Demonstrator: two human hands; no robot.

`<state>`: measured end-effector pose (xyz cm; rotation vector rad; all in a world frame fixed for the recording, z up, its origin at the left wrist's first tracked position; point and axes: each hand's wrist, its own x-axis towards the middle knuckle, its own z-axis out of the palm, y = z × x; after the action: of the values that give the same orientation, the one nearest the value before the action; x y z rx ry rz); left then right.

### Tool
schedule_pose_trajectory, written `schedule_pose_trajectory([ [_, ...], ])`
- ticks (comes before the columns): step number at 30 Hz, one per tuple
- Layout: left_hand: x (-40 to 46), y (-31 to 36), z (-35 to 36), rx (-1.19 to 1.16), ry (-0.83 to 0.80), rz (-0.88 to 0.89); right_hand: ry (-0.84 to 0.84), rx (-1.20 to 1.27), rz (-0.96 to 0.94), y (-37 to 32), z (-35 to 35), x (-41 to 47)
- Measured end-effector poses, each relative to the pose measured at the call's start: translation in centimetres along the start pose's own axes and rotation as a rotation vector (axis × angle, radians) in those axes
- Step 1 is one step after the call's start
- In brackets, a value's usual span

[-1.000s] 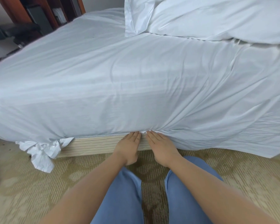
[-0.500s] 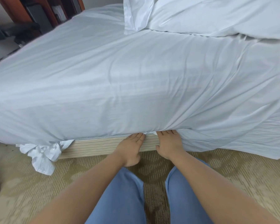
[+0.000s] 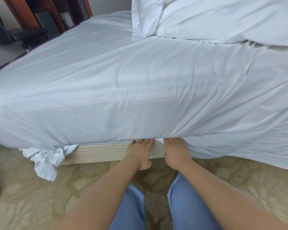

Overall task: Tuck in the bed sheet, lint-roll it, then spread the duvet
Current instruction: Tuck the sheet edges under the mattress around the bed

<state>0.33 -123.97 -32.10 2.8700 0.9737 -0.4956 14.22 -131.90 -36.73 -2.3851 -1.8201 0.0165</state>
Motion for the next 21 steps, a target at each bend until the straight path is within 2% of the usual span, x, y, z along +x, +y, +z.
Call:
schedule_pose_trajectory([
  [4, -0.6, -0.2, 0.0, 0.036, 0.067, 0.009, 0.183, -0.036, -0.135, 0.7, 0.4, -1.0],
  [6, -1.0, -0.2, 0.0, 0.047, 0.077, 0.001, 0.122, -0.041, -0.193, 0.8, -0.6, -1.3],
  [8, -1.0, -0.1, -0.2, 0.022, 0.075, -0.014, 0.000, 0.037, -0.164, 0.5, -1.1, -1.5],
  [10, -0.9, 0.0, -0.4, 0.002, 0.069, -0.015, -0.162, 0.271, 0.015, 0.1, -0.8, -1.5],
  [11, -0.9, 0.0, -0.5, -0.003, 0.059, -0.014, -0.187, 0.420, 0.119, -0.2, -0.7, -1.6],
  [14, -0.8, 0.4, -0.6, -0.018, 0.025, -0.008, -0.102, 0.868, 0.497, -1.0, -0.5, -1.1],
  [17, -0.5, 0.6, -0.7, -0.019, 0.008, -0.014, -0.068, 1.556, 1.011, -1.7, -0.4, 0.0],
  [19, -0.1, 0.9, -0.5, -0.007, -0.002, -0.033, -0.124, 1.854, 1.161, -1.7, -0.7, 0.4],
  [21, 0.3, 1.2, -0.3, 0.005, -0.010, -0.071, -0.118, 2.018, 1.164, -1.4, -0.8, 0.9],
])
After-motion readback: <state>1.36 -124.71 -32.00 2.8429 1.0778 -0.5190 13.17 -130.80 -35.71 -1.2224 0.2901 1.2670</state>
